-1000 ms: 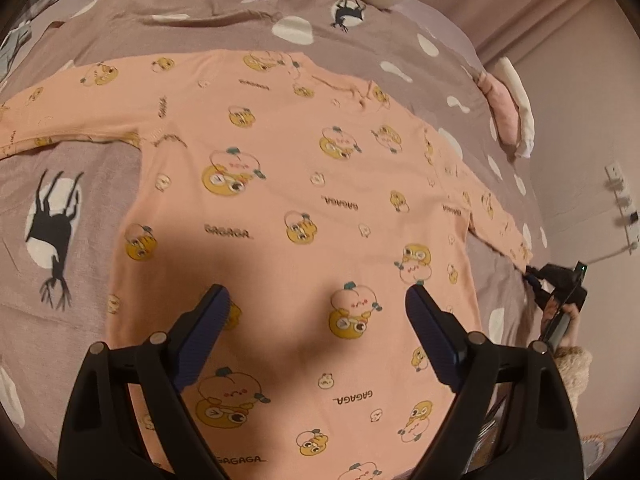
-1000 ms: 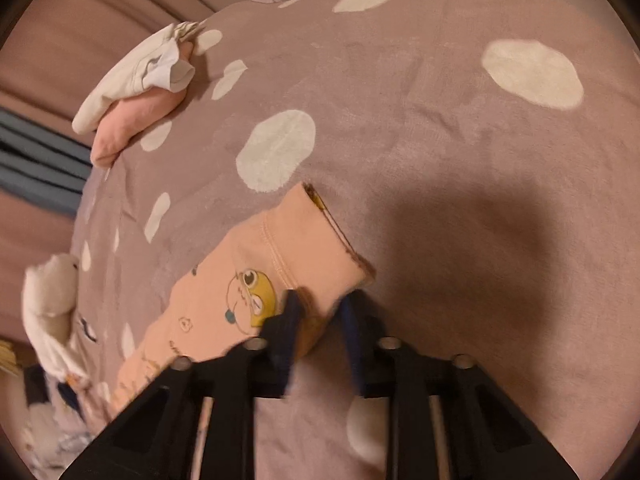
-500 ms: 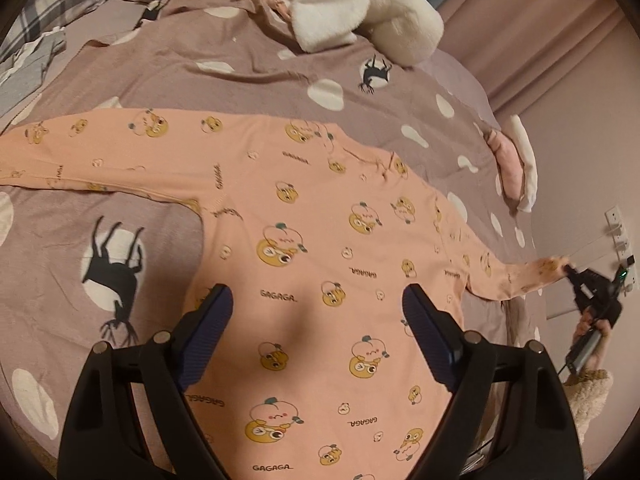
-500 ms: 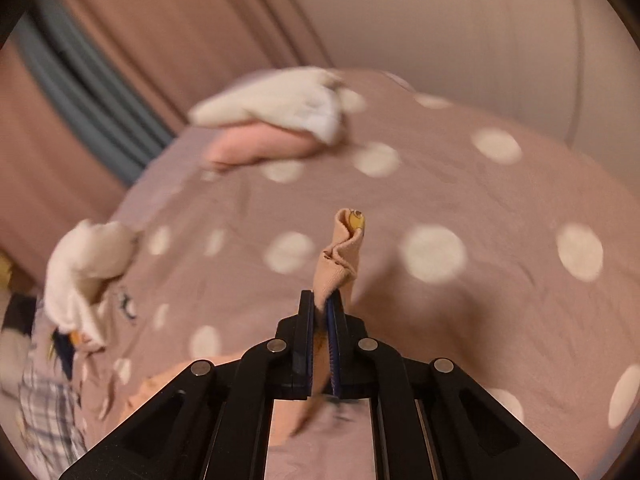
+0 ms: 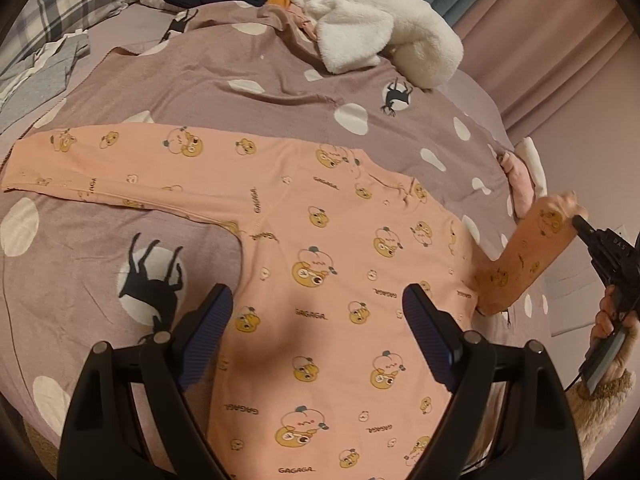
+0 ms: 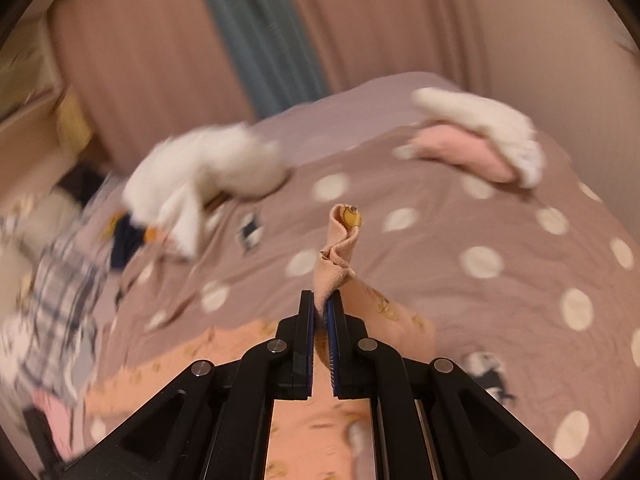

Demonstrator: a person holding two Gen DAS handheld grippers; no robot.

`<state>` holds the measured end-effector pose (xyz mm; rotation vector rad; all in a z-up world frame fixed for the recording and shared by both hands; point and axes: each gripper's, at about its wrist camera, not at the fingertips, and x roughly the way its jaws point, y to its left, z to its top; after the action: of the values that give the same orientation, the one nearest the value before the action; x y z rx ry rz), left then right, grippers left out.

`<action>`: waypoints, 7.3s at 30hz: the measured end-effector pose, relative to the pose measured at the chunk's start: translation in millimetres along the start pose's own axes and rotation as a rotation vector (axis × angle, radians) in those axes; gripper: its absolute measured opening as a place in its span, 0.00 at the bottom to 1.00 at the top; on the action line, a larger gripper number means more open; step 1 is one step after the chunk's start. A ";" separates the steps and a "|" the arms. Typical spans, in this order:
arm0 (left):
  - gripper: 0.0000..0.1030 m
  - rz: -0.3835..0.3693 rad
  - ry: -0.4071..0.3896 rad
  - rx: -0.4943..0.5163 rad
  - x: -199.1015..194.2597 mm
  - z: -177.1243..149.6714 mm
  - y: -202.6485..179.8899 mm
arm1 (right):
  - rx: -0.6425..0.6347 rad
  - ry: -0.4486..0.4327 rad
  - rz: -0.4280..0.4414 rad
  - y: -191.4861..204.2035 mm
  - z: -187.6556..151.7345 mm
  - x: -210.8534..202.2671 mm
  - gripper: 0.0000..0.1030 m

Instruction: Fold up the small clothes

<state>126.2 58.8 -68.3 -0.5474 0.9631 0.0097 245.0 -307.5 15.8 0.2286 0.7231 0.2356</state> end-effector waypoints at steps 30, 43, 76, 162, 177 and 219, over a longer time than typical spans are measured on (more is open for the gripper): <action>0.83 -0.051 0.008 0.022 17.9 26.4 -15.9 | -0.160 0.421 0.083 103.3 -102.5 110.6 0.43; 0.44 -0.082 0.241 0.089 147.5 6.8 -61.6 | -0.048 0.276 -0.080 30.3 -84.6 68.7 0.57; 0.07 0.035 -0.045 0.204 41.6 89.3 -97.0 | 0.011 0.323 -0.123 -16.5 -107.1 70.7 0.57; 0.15 0.339 0.058 0.103 123.0 40.7 51.2 | -0.066 0.447 -0.238 11.7 -130.0 140.1 0.32; 0.85 0.280 -0.069 0.029 45.0 38.9 51.2 | -0.119 0.214 -0.184 47.5 -98.2 74.7 0.57; 0.23 0.140 -0.269 -0.707 -17.6 45.5 329.3 | -0.127 0.071 0.029 139.2 -122.6 -3.9 0.92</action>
<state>70.4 368.0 -178.4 -1.0944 0.7155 0.5538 140.9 -161.3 -31.0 0.1099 0.7728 0.3172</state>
